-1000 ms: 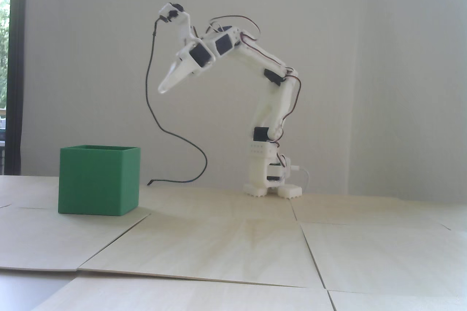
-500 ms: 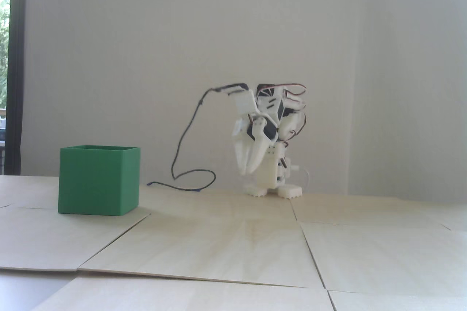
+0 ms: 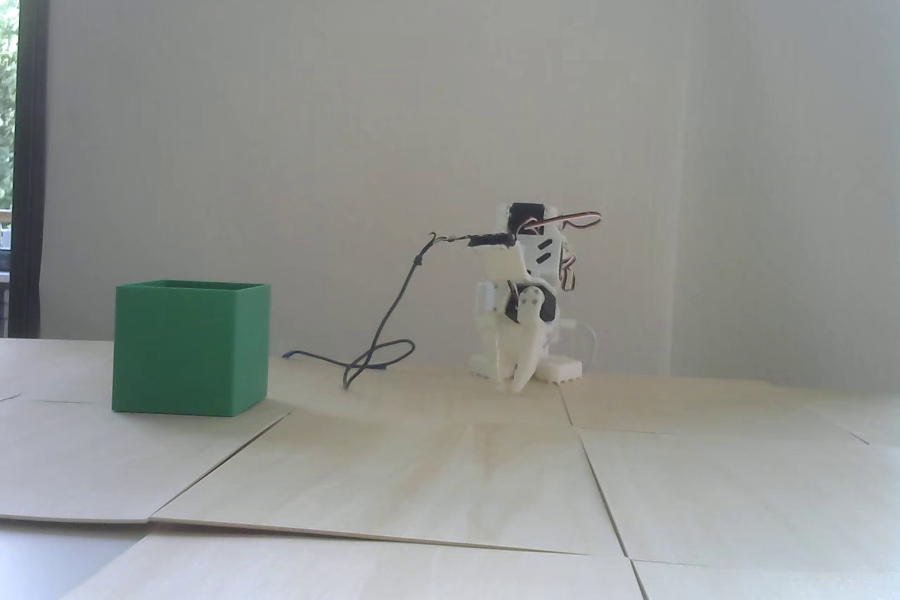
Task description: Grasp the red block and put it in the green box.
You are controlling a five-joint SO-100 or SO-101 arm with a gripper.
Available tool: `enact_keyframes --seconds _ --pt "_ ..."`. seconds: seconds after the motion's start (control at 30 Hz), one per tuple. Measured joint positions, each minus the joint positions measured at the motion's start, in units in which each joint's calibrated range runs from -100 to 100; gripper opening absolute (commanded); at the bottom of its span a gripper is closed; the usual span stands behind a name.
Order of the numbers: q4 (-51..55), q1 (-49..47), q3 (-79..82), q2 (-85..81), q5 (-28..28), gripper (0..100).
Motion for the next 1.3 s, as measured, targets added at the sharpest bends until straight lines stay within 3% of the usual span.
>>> enact_keyframes --seconds 1.3 --pt "2.83 -1.30 -0.09 -2.24 0.00 3"
